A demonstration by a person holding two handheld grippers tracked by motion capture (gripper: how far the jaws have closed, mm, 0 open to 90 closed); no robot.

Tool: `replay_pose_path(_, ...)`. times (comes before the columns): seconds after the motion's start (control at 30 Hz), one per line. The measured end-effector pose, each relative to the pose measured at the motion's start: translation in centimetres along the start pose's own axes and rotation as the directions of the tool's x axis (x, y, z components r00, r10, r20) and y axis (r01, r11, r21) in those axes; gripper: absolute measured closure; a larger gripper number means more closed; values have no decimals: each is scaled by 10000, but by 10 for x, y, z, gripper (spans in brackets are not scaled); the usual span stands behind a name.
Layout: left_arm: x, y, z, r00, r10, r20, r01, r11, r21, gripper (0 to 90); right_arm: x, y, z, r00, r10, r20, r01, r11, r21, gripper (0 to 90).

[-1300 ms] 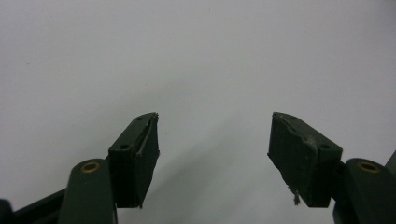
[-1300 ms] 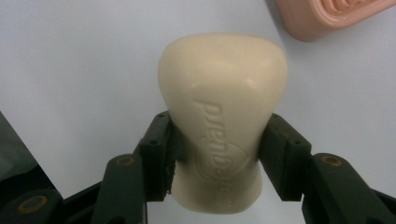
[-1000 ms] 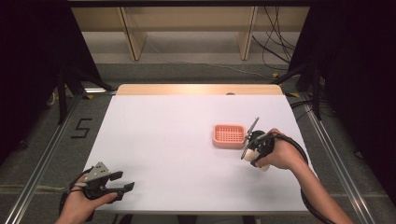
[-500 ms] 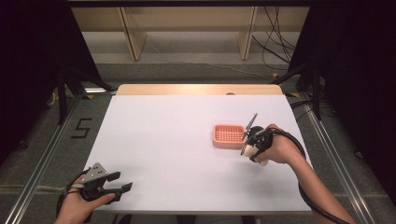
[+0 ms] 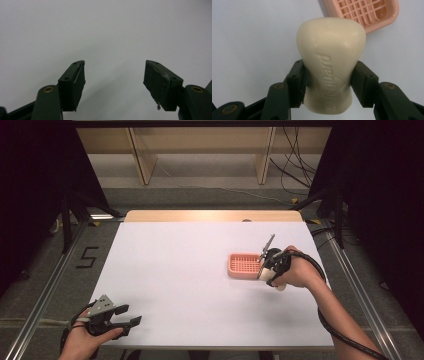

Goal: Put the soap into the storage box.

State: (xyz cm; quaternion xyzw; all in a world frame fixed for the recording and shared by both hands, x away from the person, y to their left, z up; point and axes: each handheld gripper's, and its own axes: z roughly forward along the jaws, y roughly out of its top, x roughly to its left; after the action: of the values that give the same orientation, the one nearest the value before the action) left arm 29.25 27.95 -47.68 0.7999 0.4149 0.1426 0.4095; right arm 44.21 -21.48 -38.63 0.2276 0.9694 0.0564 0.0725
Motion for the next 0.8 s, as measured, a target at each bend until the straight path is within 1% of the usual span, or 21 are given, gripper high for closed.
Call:
replay_pose_path(0.03,-1,0,1,9999,7,-102,-8,9999,-129,329,-1,1,-1,9998,176,129,-176,9998,27,505)
replay_pose_path(0.07,-1,0,1,9999,7,-102,-8,9999,-129,329,-1,1,-1,9998,176,129,-176,9998,27,505)
replay_pose_path(0.1,-1,0,1,9999,-139,1,139,9997,-185,329,-2,2,-1,9999,102,108,-103,9999,9,505)
replay_pose_path(0.13,-1,0,0,10000,-49,-10,49,9999,-103,329,-4,2,0,9999,-8,163,9,10000,-57,505)
replay_pose_path(0.17,2,0,-1,9995,295,-63,-295,9996,0,329,-4,3,1,9998,-16,183,16,10000,-4,505)
replay_pose_path(0.2,2,0,-2,9999,165,2,-165,9998,110,329,-4,3,0,9997,120,211,-120,9999,1,505)
replay_pose_path(0.23,0,0,0,10000,-92,-7,91,9999,-83,329,-4,4,1,9998,45,216,-44,10000,-25,505)
replay_pose_path(0.27,0,0,0,10000,-82,-6,82,9999,-80,329,-5,6,1,10000,-1,95,1,10000,-18,505)
replay_pose_path(0.3,1,0,-1,9999,139,12,-139,9999,65,329,-5,7,1,9999,25,149,-25,10000,-24,504)
replay_pose_path(0.33,1,0,-1,9999,139,12,-139,9999,65,329,-5,7,1,9999,25,149,-25,10000,-24,504)
replay_pose_path(0.37,4,1,0,9982,592,-92,-592,9982,36,329,-5,9,2,9998,86,188,-86,10000,15,505)
replay_pose_path(0.4,4,1,0,9982,592,-92,-592,9982,36,329,-5,9,2,9998,86,188,-86,10000,15,505)
replay_pose_path(0.43,4,1,-1,9987,509,-38,-509,9987,61,329,-6,9,2,9999,-77,87,78,9999,-103,505)
replay_pose_path(0.47,3,1,-1,9996,281,-20,-281,9996,44,329,-6,10,2,9998,85,191,-84,10000,-46,505)
replay_pose_path(0.5,2,0,-1,9999,162,16,-162,9998,85,329,-7,11,2,10000,12,98,-12,10000,4,505)
replay_pose_path(0.53,1,0,-1,10000,98,9,-98,9999,56,329,-6,11,1,9996,142,233,-141,9999,-10,505)
replay_pose_path(0.57,1,0,-1,9999,112,7,-112,9999,57,329,-8,12,1,9998,-10,185,10,10000,-4,505)
replay_pose_path(0.63,1,0,0,10000,70,-65,-71,9999,-73,329,-8,13,1,9998,63,211,-63,10000,-6,504)
replay_pose_path(0.67,2,0,-1,9999,133,27,-133,9999,94,329,-9,14,1,9998,-54,196,56,9999,-88,505)
replay_pose_path(0.7,1,0,0,10000,61,-49,-61,10000,-73,329,-11,14,1,9997,-33,225,35,10000,-62,505)
replay_pose_path(0.8,1,0,0,10000,64,-22,-64,10000,-57,329,-11,16,1,9998,54,214,-51,9999,-106,505)
